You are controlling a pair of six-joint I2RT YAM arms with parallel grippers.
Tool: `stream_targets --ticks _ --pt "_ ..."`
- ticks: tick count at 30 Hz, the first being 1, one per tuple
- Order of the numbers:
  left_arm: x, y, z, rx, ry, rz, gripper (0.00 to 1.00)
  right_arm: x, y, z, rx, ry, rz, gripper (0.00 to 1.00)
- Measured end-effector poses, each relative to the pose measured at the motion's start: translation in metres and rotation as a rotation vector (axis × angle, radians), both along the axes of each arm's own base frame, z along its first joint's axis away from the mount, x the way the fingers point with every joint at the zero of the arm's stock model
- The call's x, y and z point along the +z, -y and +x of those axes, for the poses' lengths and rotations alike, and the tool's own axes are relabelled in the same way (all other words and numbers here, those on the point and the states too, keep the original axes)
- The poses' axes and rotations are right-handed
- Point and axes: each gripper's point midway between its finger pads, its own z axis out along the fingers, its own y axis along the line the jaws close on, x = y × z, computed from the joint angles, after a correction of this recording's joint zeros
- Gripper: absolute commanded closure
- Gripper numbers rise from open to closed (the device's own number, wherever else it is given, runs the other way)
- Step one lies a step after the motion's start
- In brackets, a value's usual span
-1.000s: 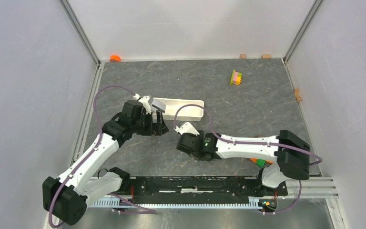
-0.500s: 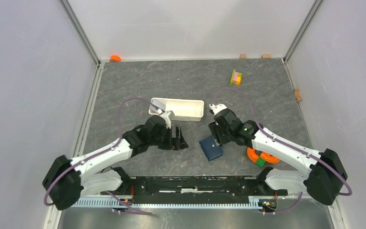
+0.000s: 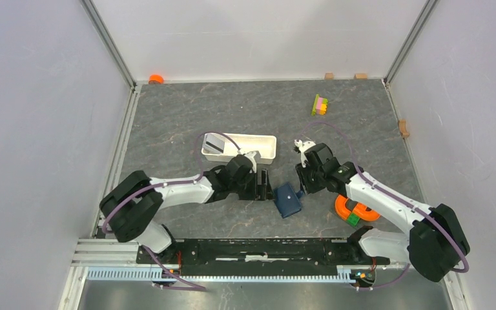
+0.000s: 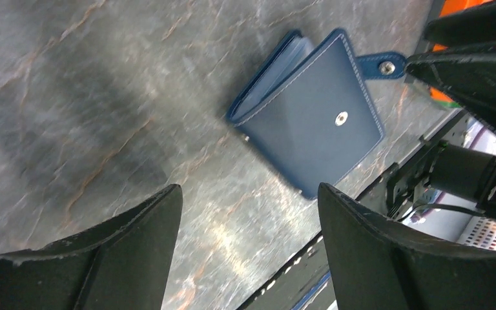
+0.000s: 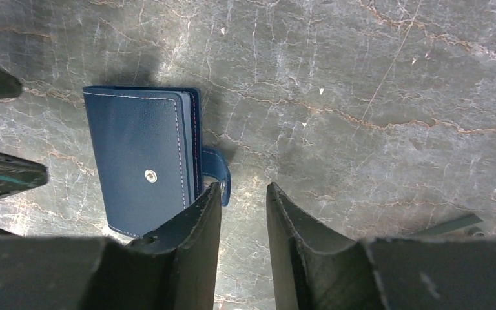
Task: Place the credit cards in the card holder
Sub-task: Close the card holder at the center of the board.
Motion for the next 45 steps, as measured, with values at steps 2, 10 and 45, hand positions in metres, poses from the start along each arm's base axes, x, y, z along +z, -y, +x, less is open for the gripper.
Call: stream_targets --ticks 2,10,45 --pt "-0.001 0.008 0.004 -0.001 0.001 -0.012 0.18 -0.002 -0.001 -0.001 0.006 -0.007 0.013 0.67" --pt "-0.006 0.032 0.005 -0.038 -0.009 -0.033 0.18 -0.007 -0.005 -0.005 0.030 -0.029 0.050 0.76" --pt "-0.021 0.057 0.021 -0.068 0.057 0.162 0.46 -0.028 -0.020 -0.029 0.052 -0.066 0.232 1.00"
